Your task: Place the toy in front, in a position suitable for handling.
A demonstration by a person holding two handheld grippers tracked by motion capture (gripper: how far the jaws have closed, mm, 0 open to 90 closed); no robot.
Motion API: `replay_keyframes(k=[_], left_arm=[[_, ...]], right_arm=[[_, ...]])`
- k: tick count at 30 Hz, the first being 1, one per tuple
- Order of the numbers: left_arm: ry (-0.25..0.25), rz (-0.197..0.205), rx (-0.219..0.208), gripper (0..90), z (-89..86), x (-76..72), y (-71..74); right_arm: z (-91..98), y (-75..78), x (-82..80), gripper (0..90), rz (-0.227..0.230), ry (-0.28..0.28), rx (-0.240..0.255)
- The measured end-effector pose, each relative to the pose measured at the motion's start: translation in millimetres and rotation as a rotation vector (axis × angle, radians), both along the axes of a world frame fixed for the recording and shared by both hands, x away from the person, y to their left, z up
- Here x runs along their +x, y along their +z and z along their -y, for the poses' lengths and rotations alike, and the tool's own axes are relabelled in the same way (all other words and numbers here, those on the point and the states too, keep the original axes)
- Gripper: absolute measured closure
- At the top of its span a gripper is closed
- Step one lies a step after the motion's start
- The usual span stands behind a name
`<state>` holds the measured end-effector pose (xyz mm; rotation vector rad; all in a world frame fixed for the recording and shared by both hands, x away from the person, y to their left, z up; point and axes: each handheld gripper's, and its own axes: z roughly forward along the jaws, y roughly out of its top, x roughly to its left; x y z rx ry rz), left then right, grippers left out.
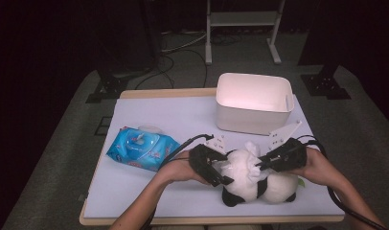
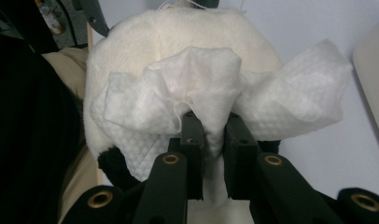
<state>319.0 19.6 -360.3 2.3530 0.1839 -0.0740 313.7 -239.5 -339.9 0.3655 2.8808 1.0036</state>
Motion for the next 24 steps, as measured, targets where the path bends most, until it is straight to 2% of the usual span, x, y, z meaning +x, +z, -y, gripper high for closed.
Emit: replay_keyframes(k=[2,5,10,12,21,24], left_arm=[[-0.014,-0.008,0.002,25.6,2.0,-3.2,-2.4],[-0.029,0.007,0.0,29.5,4.4,-6.7,-2.6],[-0.031,0.026,0.011,30.8,6.9,-9.1,-2.4],[-0.027,0.034,0.024,31.2,7.5,-9.7,-2.9],[-0.037,0.053,0.032,31.3,8.3,-11.0,-1.8],[-0.036,0.059,0.032,31.5,7.2,-11.1,-2.3]], right_arm=[[1.3,0.6,-4.2,79.3,-0.001,0.005,-0.002],[1.9,2.5,-6.9,79.2,-0.005,0.011,-0.007],[-4.8,8.5,-2.6,79.0,-0.007,0.027,-0.023],[-11.1,10.2,1.5,78.9,-0.005,0.036,-0.026],[-40.4,19.6,17.4,79.0,-0.006,0.086,-0.004],[-49.7,21.1,22.2,79.0,-0.007,0.097,-0.017]])
